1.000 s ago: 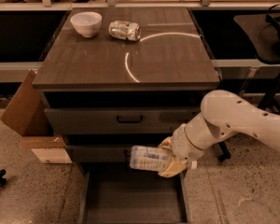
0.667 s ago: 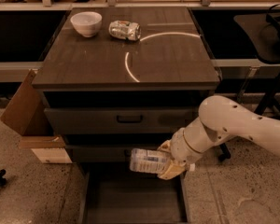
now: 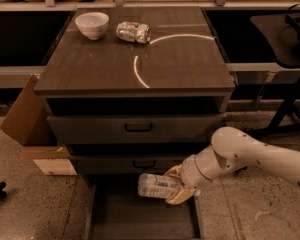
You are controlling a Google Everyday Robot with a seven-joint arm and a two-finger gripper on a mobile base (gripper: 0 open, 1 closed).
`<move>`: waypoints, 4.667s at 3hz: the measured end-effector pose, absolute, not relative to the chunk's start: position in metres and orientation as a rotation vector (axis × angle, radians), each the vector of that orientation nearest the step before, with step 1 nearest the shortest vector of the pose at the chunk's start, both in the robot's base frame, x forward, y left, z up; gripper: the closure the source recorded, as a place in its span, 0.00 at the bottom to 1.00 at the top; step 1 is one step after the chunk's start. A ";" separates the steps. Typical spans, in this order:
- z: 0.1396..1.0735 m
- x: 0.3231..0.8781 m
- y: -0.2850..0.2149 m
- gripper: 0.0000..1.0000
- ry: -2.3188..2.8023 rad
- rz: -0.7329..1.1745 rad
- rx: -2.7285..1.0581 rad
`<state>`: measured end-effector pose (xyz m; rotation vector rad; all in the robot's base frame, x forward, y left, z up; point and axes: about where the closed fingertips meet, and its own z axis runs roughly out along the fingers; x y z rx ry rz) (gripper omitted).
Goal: Place blue plastic bottle into bottom drawer
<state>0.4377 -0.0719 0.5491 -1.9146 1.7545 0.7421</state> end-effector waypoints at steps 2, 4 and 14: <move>0.452 0.422 -0.052 1.00 1.724 0.884 -1.849; 0.410 0.423 -0.041 1.00 1.787 0.860 -1.799; 0.179 0.516 -0.060 0.00 1.951 0.934 -1.545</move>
Offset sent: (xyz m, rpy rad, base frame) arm -0.0184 0.0275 -0.1425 0.1205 0.0818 -0.0267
